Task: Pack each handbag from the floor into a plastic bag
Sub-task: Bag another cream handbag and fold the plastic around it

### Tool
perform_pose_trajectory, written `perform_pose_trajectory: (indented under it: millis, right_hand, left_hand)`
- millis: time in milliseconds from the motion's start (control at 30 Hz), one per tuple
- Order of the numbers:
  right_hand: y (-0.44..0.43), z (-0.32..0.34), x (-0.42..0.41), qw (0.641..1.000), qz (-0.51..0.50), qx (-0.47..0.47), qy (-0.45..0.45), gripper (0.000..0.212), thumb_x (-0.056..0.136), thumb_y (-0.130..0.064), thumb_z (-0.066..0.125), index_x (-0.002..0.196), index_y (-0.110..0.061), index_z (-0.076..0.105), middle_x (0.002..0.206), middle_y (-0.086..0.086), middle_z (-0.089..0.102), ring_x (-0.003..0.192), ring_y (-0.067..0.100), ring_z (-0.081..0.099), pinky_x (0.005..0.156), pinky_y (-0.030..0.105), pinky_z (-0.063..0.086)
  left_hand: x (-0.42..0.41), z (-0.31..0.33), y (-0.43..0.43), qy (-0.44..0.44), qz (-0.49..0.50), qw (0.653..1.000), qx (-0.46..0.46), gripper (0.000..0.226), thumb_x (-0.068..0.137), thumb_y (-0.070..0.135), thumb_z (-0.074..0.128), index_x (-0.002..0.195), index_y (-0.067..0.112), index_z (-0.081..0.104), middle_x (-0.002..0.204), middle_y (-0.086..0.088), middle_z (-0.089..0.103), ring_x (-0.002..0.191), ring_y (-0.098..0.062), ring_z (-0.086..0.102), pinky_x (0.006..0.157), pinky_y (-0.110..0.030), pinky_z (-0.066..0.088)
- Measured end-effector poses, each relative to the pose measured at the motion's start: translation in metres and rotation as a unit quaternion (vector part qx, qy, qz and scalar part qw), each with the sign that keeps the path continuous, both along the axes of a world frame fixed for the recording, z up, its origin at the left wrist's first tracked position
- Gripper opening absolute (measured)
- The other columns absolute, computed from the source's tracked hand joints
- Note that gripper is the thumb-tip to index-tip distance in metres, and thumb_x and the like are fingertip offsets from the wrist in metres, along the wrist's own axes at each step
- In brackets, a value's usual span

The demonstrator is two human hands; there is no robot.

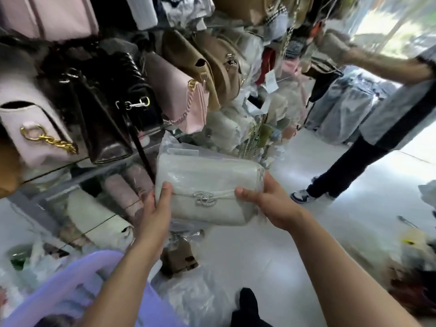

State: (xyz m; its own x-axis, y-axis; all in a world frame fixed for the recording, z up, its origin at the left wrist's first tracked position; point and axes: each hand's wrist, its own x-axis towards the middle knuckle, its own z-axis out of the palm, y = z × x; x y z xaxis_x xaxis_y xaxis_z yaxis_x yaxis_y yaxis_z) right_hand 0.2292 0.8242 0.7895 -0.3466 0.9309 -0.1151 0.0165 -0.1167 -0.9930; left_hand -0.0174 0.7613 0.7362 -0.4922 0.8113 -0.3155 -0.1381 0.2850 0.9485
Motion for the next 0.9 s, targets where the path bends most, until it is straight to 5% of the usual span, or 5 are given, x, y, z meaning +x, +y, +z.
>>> perform_pose_trajectory:
  millis: [200,333,500,667,900]
  right_hand:
    - [0.091,-0.038,0.038,0.999,-0.011,-0.034,-0.008,0.046,0.087,0.006,0.072,0.127,-0.013,0.061,0.117,0.011,0.075,0.109,0.029,0.072,0.086,0.037,0.060]
    - [0.179,-0.077,0.043,0.996,-0.009,-0.089,0.005,0.053,0.084,0.004,0.077,0.131,-0.012,0.059,0.118,0.014,0.074,0.109,0.033,0.072,0.087,0.047,0.061]
    - [0.273,-0.109,0.031,0.987,-0.005,-0.159,0.022,0.061,0.073,0.005,0.083,0.127,-0.009,0.061,0.116,0.018,0.075,0.106,0.037,0.073,0.085,0.049,0.062]
    - [0.316,-0.119,-0.007,0.987,-0.016,-0.154,0.040,0.057,0.076,0.006,0.081,0.122,-0.022,0.062,0.110,0.007,0.077,0.101,0.028,0.075,0.085,0.049,0.062]
    - [0.323,-0.119,-0.042,0.992,-0.048,-0.117,0.009,0.056,0.077,-0.017,0.083,0.123,-0.029,0.055,0.113,0.002,0.074,0.105,0.022,0.073,0.081,0.036,0.062]
  left_hand:
    - [0.034,-0.028,0.092,-0.004,-0.023,0.999,-0.045,0.070,0.064,0.082,0.062,0.117,0.035,0.064,0.112,0.007,0.073,0.105,-0.020,0.068,0.098,-0.049,0.053]
    - [0.052,-0.041,0.161,0.019,0.059,0.996,-0.062,0.017,0.084,0.038,0.071,0.091,0.027,0.061,0.092,0.008,0.070,0.083,-0.011,0.065,0.080,-0.033,0.054]
    - [0.070,-0.047,0.247,0.049,0.122,0.987,-0.088,0.046,0.093,0.023,0.066,0.136,0.019,0.047,0.121,0.001,0.060,0.105,-0.020,0.059,0.084,-0.025,0.040]
    - [0.097,-0.035,0.299,0.083,0.121,0.972,-0.183,0.062,0.096,0.036,0.062,0.147,0.012,0.038,0.139,-0.003,0.047,0.134,-0.030,0.043,0.105,-0.031,0.035]
    - [0.109,-0.055,0.338,-0.066,0.096,0.985,-0.129,0.103,0.053,0.085,0.073,0.141,0.054,0.030,0.137,0.014,0.053,0.121,-0.018,0.059,0.102,-0.047,0.050]
